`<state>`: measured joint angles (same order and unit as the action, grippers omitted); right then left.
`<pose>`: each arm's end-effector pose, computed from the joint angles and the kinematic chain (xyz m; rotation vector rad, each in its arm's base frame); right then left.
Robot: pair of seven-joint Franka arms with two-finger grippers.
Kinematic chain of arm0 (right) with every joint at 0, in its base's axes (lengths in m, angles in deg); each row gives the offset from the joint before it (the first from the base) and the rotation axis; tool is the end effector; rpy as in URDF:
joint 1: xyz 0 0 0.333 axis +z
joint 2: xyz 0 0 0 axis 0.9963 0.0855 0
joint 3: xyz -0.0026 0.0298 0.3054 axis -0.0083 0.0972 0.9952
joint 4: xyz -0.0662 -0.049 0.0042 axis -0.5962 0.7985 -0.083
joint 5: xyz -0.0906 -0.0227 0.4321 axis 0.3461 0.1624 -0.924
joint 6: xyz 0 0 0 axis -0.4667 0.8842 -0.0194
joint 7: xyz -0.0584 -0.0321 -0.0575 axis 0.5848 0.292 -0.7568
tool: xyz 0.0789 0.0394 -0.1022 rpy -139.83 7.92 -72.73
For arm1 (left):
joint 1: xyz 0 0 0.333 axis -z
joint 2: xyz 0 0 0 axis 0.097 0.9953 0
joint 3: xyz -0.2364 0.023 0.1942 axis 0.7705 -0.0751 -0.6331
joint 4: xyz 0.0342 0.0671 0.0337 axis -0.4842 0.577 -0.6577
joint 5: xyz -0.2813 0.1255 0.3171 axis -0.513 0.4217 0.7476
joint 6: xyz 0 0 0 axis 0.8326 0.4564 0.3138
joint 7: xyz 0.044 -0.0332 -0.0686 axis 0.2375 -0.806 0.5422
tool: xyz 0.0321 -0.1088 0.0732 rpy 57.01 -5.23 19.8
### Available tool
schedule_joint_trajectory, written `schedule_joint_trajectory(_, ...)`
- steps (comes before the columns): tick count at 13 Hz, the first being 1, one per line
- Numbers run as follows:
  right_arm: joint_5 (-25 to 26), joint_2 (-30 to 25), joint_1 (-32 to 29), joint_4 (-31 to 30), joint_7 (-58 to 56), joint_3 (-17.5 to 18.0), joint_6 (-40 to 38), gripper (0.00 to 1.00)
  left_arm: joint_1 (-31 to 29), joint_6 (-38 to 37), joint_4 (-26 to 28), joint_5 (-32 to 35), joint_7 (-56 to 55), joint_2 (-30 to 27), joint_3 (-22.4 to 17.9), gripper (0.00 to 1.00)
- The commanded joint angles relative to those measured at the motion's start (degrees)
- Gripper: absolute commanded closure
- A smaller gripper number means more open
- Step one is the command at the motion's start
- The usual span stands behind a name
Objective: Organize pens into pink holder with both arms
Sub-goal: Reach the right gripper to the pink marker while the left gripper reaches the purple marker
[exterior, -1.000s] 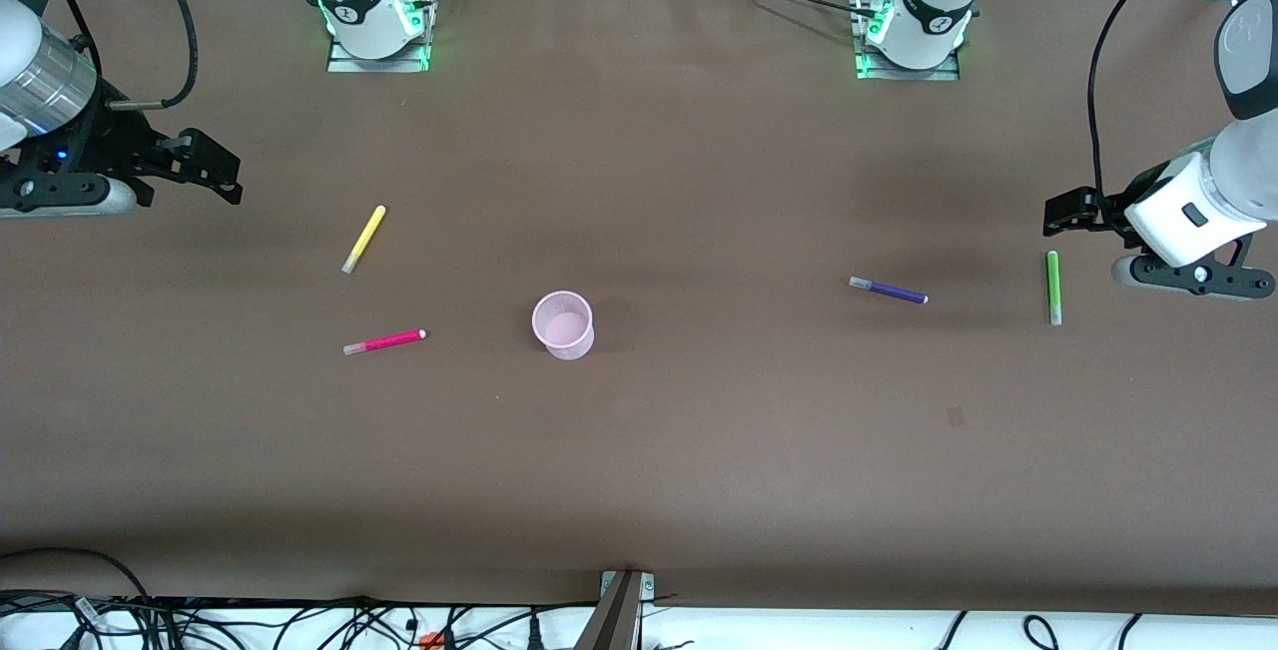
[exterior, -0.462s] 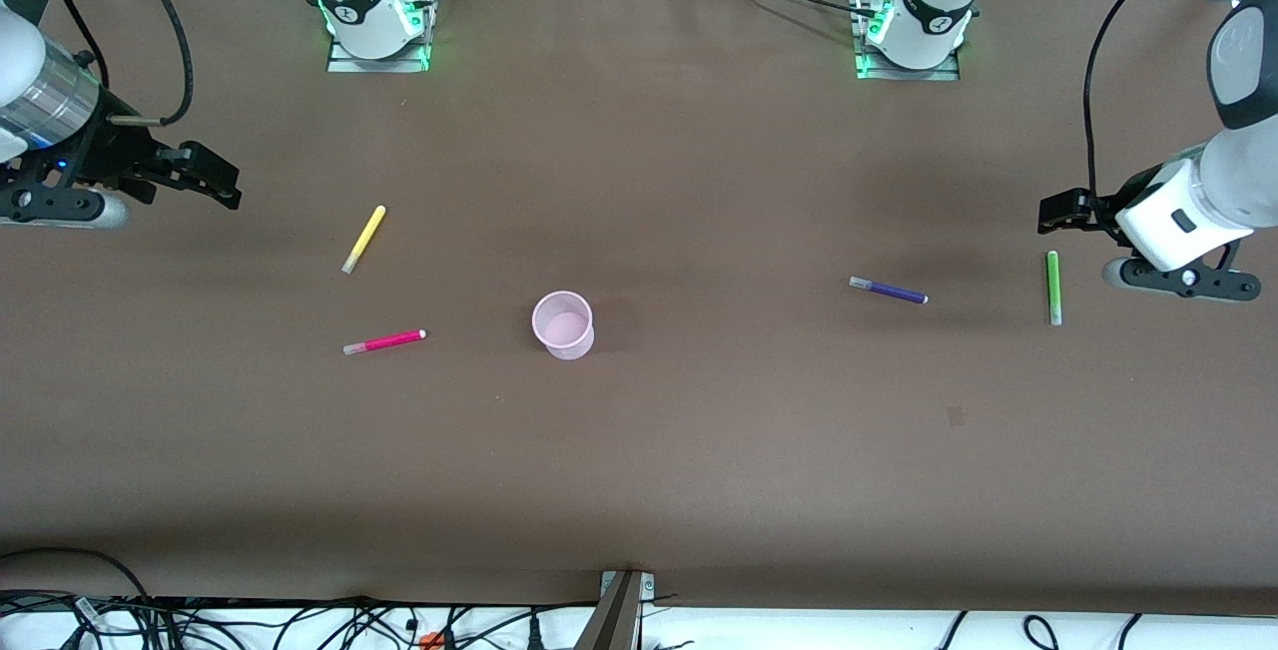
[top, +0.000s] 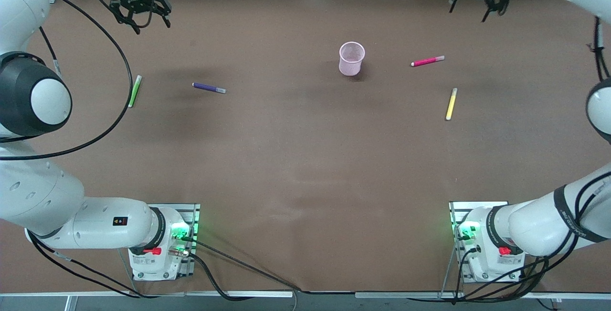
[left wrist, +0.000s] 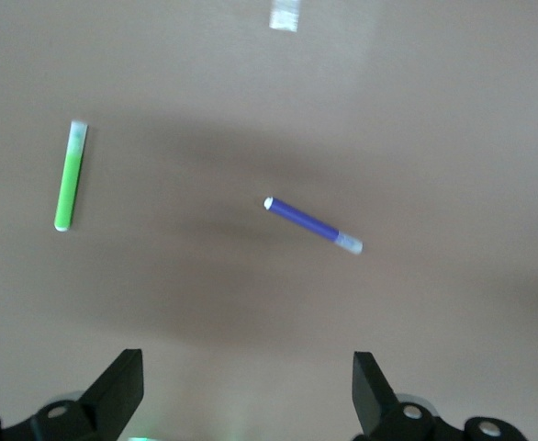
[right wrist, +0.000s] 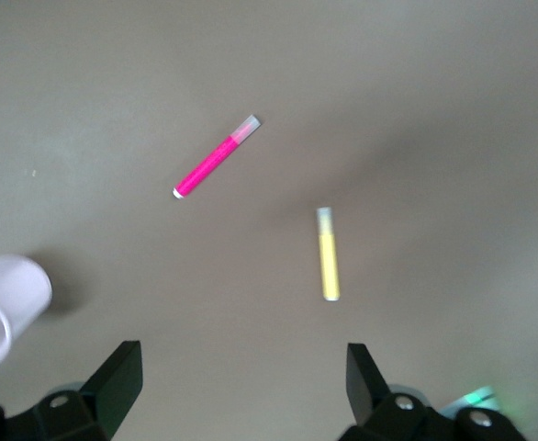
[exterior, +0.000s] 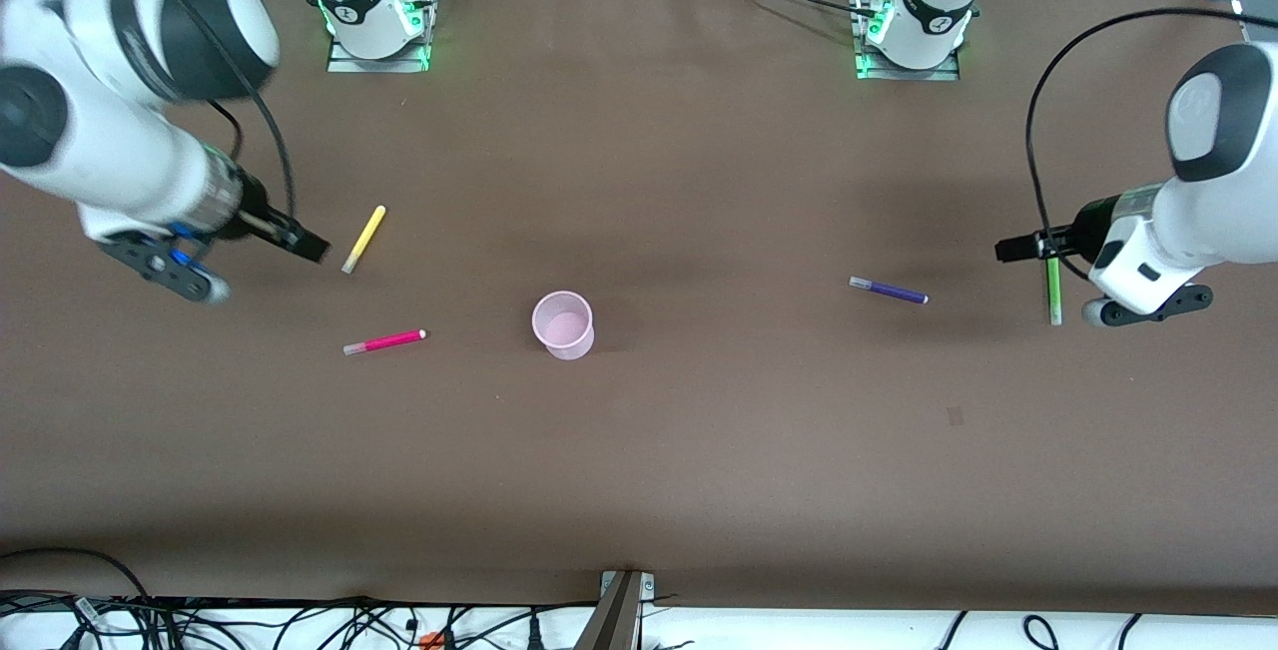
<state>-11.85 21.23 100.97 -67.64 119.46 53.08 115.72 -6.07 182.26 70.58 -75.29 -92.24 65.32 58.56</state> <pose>0.6484 0.1309 0.4003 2.9299 -0.8703 -0.2664 0.6412 -0.0106 0.3775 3.0144 0.5137 -0.4341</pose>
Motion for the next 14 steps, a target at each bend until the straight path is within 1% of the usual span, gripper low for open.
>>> schedule_joint_trajectory(1,-2.51,7.98,-0.23,1.09,7.01,-0.07,5.88,0.02,0.06,6.54,6.51,-0.87,-16.0,-0.98,0.5,0.0)
schedule_joint_trajectory(3,-4.88,13.61,-0.23,0.83,10.53,-0.07,13.52,0.02,0.33,9.87,8.98,-0.79,-30.67,0.42,0.76,0.0)
schedule_joint_trajectory(5,-7.34,17.93,-0.31,0.91,13.09,-0.07,19.41,0.03,2.43,15.49,13.01,-0.18,-40.89,0.25,0.85,0.0)
schedule_joint_trajectory(6,-8.66,19.86,-0.66,0.91,13.19,-0.07,22.57,0.06,3.48,19.52,15.47,0.0,-47.37,0.08,0.85,0.0)
schedule_joint_trajectory(7,-9.89,21.79,-0.84,0.91,13.19,-0.07,24.95,0.06,4.02,24.26,17.93,1.57,-54.49,0.25,0.94,0.0)
schedule_joint_trajectory(8,-10.08,23.38,-0.58,0.65,13.1,-0.07,26.72,0.09,5.41,28.39,21.09,4.37,-60.3,0.25,1.46,0.0)
schedule_joint_trajectory(9,-10.25,24.0,-0.32,-0.39,13.1,-0.07,27.69,0.13,5.95,31.22,23.64,5.62,-62.97,0.43,1.55,0.0)
schedule_joint_trajectory(10,-10.78,24.19,-0.31,-1.19,13.1,-0.07,28.4,0.14,6.04,33.51,25.41,5.63,-63.69,0.52,1.46,0.0)
schedule_joint_trajectory(11,-10.87,24.19,-0.31,-2.15,13.1,-0.07,28.49,0.18,5.87,34.84,26.56,5.63,-64.74,0.6,1.55,0.0)
schedule_joint_trajectory(13,-10.87,24.19,-0.31,-3.3,12.58,-0.07,28.41,0.25,5.51,38.18,27.01,5.54,-70.69,2.79,1.55,0.0)
schedule_joint_trajectory(14,-10.87,24.27,-0.4,-3.48,12.22,-0.07,28.32,0.32,5.6,39.93,27.01,5.54,-73.34,4.02,1.55,0.0)
